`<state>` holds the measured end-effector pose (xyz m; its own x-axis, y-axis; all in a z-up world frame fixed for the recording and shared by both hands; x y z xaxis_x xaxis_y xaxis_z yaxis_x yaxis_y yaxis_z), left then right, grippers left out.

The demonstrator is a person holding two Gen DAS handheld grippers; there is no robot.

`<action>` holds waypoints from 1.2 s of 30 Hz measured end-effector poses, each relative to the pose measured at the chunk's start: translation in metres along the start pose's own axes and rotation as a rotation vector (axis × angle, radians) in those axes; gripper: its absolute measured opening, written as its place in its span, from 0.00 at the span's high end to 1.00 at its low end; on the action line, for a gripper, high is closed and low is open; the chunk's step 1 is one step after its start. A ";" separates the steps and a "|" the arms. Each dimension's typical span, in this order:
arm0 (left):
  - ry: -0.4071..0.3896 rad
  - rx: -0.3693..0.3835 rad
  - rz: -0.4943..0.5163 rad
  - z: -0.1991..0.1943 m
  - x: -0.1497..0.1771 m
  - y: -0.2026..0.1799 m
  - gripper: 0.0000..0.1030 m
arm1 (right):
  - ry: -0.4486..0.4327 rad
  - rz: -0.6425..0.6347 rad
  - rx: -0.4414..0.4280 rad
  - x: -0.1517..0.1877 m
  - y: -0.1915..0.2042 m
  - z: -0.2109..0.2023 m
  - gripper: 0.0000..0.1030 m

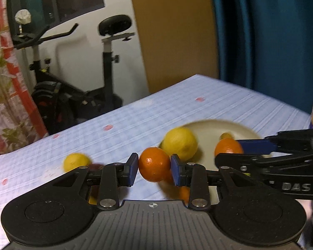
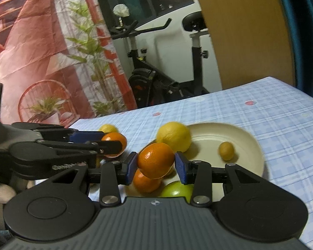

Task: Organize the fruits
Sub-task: 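Lower both oranges onto the plate and open both grippers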

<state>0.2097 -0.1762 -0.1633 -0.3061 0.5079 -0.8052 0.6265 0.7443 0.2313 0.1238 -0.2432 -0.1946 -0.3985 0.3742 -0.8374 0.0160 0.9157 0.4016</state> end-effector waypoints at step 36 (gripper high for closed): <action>0.037 0.173 -0.035 0.055 -0.009 -0.048 0.65 | 0.059 0.098 0.204 -0.010 -0.066 0.021 0.58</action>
<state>0.2217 -0.2401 -0.1970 -0.3539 0.5008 -0.7899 0.7280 0.6777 0.1035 0.1456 -0.3042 -0.2207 -0.4385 0.4590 -0.7727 0.2398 0.8883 0.3916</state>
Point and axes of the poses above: each gripper's, at about its wrist camera, not at the fingertips, and z roughly the way its jaws point, y to its left, x to its underside, the point moved 7 cm from there along z, roughly the way its jaws point, and after that the axes turned 3 degrees about z, right-handed, at the moved point
